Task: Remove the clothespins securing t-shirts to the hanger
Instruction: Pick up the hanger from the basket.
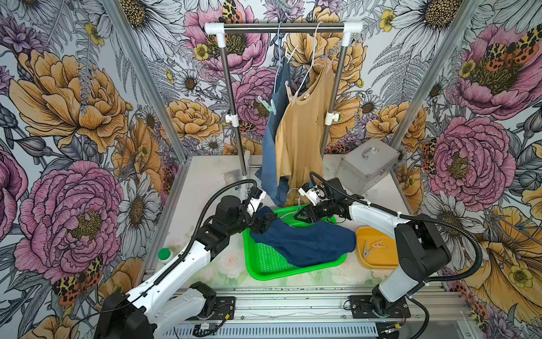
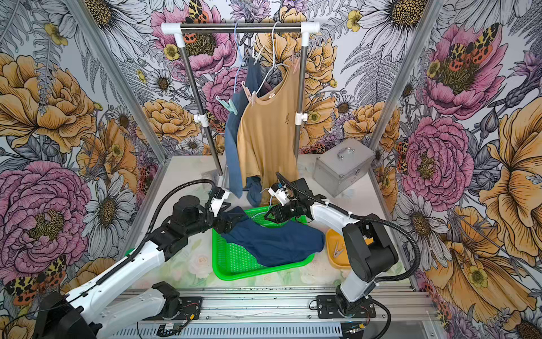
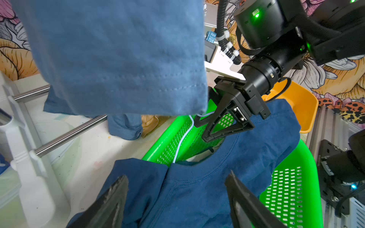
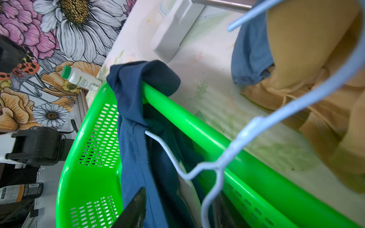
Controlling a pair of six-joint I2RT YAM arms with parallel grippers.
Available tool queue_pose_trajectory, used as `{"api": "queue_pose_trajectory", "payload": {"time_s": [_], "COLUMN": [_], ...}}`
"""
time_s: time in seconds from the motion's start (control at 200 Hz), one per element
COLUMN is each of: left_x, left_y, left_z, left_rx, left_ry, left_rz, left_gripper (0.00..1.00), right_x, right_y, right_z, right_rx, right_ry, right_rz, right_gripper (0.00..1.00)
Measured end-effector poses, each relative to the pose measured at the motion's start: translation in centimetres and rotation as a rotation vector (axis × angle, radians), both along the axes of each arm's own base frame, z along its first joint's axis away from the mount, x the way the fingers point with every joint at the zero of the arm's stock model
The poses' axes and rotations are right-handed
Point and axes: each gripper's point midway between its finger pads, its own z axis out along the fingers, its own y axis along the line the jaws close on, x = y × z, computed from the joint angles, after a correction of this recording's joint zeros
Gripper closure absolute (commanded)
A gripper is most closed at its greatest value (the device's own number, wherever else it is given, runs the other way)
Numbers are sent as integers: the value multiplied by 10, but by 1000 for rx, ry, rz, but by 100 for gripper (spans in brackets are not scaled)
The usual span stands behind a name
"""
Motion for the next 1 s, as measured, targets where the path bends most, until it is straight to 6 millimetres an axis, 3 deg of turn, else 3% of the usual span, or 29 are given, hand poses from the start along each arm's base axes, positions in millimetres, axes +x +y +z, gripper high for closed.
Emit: {"api": "queue_pose_trajectory", "payload": {"time_s": [0.225,0.5,0.66,0.815,1.0], "left_x": [2,0,-3,-4,-7], "left_y": [7,8,10,12,14], "left_z": [2,5,9,14,22], "left_rx": [-3,-6,-9,-12,-2], "left_ry": [-6,-14,-33,-50,-65], "left_rz": [20,19,17,17,-10], "left_gripper": [21,20,19,19,19], "right_x": [6,10,0,-11,-19], "right_y": [11,15,12,10,4], "right_z": [17,28,37,65,99], "right_rx": [88,135,146,172,204], "right_ry": [-20,-43,-49,-119,-214], "right_rz": [6,7,2,6,-2], "right_gripper": [55,88,92,100,100]}}
